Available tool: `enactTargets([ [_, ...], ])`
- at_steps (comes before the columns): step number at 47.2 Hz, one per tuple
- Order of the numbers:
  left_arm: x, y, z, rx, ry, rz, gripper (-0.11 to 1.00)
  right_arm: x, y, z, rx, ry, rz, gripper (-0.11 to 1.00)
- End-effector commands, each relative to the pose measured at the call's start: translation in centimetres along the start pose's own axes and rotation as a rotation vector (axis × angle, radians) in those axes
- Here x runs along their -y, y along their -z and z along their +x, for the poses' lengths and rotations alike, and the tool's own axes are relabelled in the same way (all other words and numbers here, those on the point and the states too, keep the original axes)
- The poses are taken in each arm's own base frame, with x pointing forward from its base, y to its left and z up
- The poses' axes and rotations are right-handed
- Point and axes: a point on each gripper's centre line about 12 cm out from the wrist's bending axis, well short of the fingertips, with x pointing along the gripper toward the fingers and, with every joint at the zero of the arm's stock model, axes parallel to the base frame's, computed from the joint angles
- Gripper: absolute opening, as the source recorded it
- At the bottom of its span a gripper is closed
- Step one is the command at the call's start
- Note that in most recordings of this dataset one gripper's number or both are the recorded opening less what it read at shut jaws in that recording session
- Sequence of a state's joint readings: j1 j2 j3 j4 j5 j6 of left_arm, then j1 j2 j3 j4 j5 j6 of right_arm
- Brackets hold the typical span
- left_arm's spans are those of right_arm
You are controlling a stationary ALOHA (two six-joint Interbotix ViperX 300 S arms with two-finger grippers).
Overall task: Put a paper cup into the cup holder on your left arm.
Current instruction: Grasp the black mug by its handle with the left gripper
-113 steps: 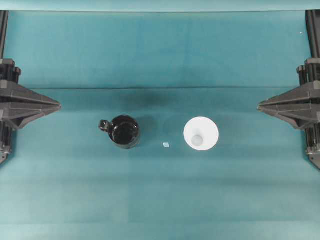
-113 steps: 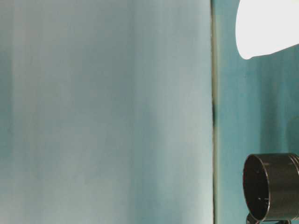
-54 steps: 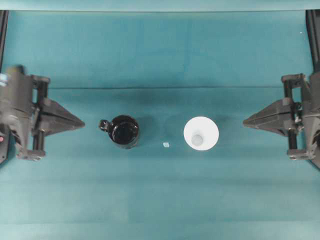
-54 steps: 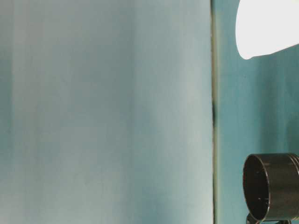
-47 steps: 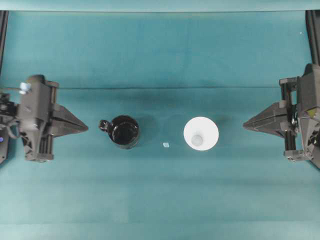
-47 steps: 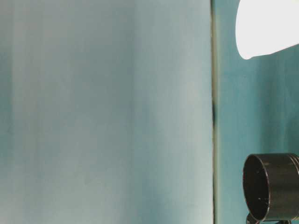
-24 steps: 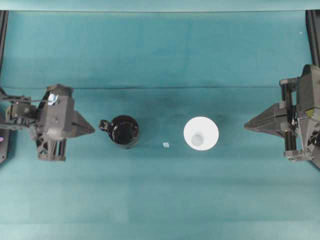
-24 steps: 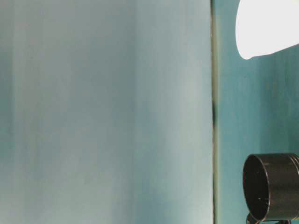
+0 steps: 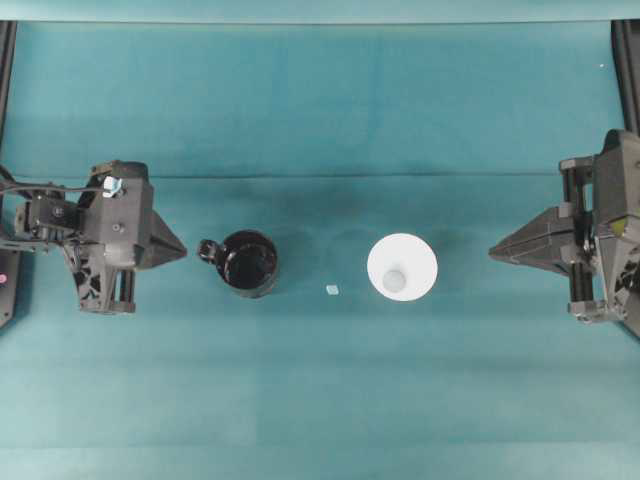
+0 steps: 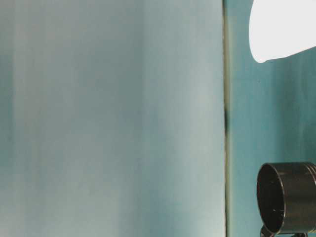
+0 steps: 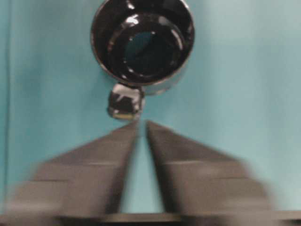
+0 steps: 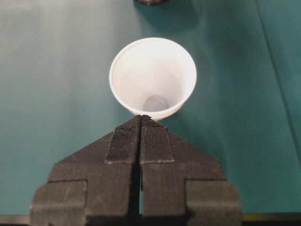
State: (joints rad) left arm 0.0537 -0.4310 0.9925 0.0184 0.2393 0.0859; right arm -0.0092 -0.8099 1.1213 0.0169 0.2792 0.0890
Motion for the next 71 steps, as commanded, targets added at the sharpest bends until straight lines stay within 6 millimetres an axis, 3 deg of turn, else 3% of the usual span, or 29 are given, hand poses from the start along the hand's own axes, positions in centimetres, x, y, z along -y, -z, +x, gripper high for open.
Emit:
enactTargets([
  [1,-0.1,-0.6,0.1,0.018,-0.003,-0.003,0.47,-0.1,-1.1,-0.2,0.026,-0.002,0.013,-0.02],
  [7,-0.1,-0.3,0.8,-0.005,-0.001,-0.004,0.83,-0.1,-1.1,-0.2,0.027,-0.003,0.011,-0.02],
  [11,0.0,0.0,1.7,-0.034,0.003,-0.002,0.96,-0.1,-1.1,-0.2,0.026,-0.002,0.011,-0.02],
  [23,-0.3,0.2,3.9,-0.051,-0.001,-0.004,0.94,-0.1,-1.1,-0.2,0.026,-0.002,0.011,-0.02],
  [41,-0.4,0.0,4.9,-0.062,-0.002,0.003,0.94,-0.1,-1.2,-0.2,0.029,-0.003,0.013,-0.02],
  [52,-0.9,1.4,6.0,-0.109,-0.009,-0.006,0.94,-0.1,-1.2,-0.2,0.029,-0.004,0.012,-0.02],
  [71,-1.3,0.8,6.2,-0.074,-0.020,0.022,0.93,-0.1,-1.3,-0.2,0.030,-0.004,0.012,-0.02],
])
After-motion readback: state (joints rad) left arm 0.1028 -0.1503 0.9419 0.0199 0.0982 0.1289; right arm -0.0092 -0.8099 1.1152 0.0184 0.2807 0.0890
